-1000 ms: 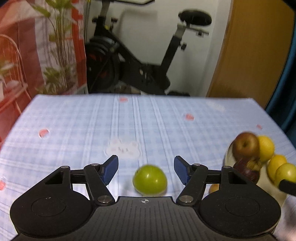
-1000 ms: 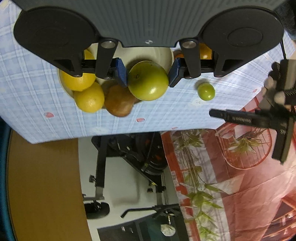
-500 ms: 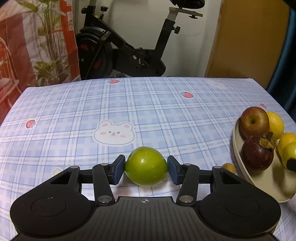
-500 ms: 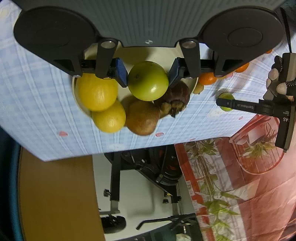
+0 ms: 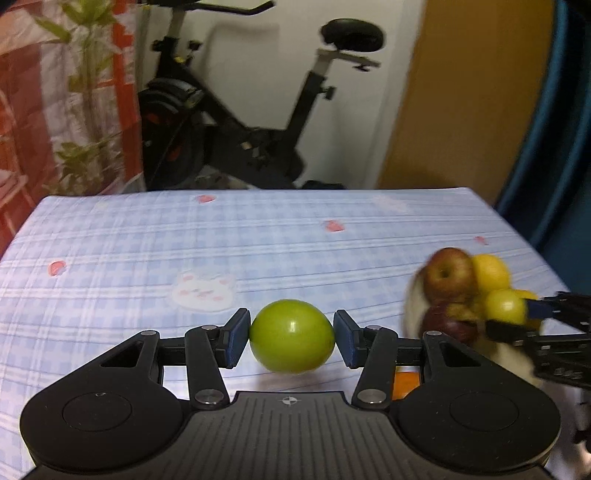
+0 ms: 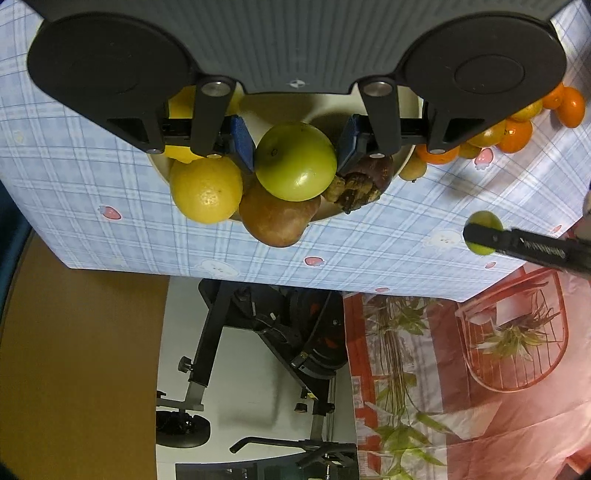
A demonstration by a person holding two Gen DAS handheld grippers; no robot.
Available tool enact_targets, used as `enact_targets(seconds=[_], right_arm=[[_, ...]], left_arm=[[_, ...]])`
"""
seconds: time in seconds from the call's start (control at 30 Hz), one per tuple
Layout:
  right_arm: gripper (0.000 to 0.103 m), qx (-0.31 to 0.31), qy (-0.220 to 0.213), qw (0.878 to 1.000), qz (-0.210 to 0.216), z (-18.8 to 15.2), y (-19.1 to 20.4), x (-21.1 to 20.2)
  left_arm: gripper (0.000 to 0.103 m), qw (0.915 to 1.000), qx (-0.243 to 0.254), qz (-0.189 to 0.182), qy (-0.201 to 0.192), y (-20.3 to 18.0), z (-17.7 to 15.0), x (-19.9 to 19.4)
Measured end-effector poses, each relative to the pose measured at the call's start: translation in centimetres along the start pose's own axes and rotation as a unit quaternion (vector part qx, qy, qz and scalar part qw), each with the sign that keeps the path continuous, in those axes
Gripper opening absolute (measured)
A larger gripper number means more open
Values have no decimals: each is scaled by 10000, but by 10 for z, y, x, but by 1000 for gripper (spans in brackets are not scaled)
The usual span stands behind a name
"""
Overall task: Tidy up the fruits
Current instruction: 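Carry both green fruits over the plate with the right and left tools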
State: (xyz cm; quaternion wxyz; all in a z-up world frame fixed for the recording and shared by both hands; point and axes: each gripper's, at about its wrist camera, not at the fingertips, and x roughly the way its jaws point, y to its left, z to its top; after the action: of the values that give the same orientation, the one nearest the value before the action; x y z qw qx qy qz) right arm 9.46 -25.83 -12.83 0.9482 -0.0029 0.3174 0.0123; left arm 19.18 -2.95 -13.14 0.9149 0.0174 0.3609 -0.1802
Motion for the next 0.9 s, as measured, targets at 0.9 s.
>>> enact_targets(seconds=[0.9], right_arm=[[50, 591, 125, 9981, 138, -39, -14, -41]], left_arm=[[52, 9848, 1084, -1355, 103, -132, -14, 26]])
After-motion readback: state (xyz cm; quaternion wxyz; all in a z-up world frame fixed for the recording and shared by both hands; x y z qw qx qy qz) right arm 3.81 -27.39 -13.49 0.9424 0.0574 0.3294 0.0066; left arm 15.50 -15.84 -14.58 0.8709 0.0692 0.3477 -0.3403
